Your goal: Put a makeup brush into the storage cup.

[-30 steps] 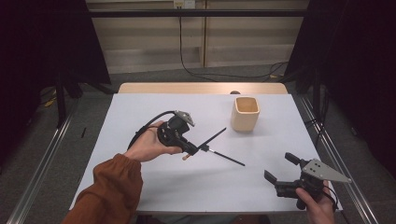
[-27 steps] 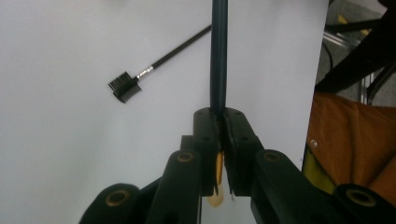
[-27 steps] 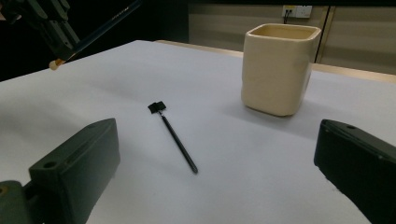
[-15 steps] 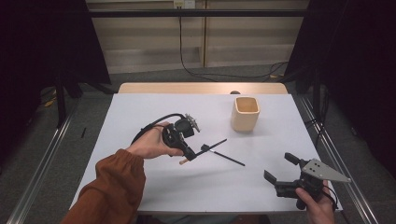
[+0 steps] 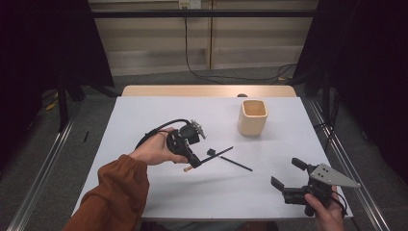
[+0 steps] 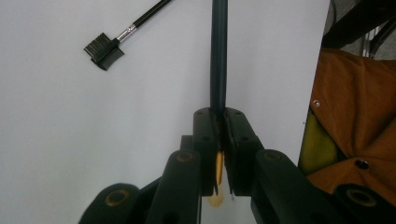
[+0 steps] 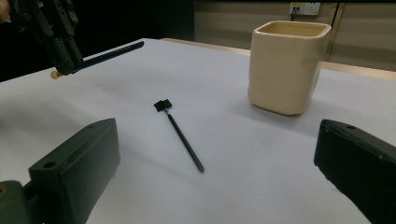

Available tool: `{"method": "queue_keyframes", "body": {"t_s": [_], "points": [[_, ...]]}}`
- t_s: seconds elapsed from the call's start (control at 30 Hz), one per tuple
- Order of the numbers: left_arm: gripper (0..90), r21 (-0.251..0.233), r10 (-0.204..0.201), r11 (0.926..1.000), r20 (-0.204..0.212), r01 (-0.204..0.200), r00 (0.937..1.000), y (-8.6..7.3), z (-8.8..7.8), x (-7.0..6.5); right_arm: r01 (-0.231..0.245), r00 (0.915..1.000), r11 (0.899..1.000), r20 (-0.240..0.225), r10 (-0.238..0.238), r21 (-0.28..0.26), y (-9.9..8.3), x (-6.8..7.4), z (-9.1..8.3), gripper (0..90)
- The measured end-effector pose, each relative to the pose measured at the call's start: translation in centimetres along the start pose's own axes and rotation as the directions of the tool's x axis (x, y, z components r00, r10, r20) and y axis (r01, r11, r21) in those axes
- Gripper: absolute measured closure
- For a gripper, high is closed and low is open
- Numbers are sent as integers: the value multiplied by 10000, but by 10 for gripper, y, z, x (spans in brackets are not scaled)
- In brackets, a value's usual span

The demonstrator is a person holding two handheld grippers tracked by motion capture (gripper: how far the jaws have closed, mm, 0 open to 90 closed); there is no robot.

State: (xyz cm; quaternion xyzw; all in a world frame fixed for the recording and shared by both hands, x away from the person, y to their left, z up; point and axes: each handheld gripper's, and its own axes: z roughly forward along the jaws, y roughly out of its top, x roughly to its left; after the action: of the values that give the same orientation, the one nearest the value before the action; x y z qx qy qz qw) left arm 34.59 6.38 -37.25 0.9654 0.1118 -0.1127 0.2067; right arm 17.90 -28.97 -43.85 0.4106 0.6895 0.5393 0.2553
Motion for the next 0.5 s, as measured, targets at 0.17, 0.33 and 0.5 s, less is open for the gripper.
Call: {"method": "queue_keyframes", "body": {"t_s": [0.17,0.33,0.5], "points": [[845,-131,76,9999,-52,-77,10000,-1,3,-1,7,10000,10000,-4,-7,-52,1,0,1,0],[845,-62,31,10000,35,-31,10000,0,5,0,-242,9992,9993,-310,233,-279,5,-4,6,0],[846,-19,-71,10000,44,71,10000,-2,6,2,-307,9989,9977,-376,285,-608,19,-12,12,0]]}}
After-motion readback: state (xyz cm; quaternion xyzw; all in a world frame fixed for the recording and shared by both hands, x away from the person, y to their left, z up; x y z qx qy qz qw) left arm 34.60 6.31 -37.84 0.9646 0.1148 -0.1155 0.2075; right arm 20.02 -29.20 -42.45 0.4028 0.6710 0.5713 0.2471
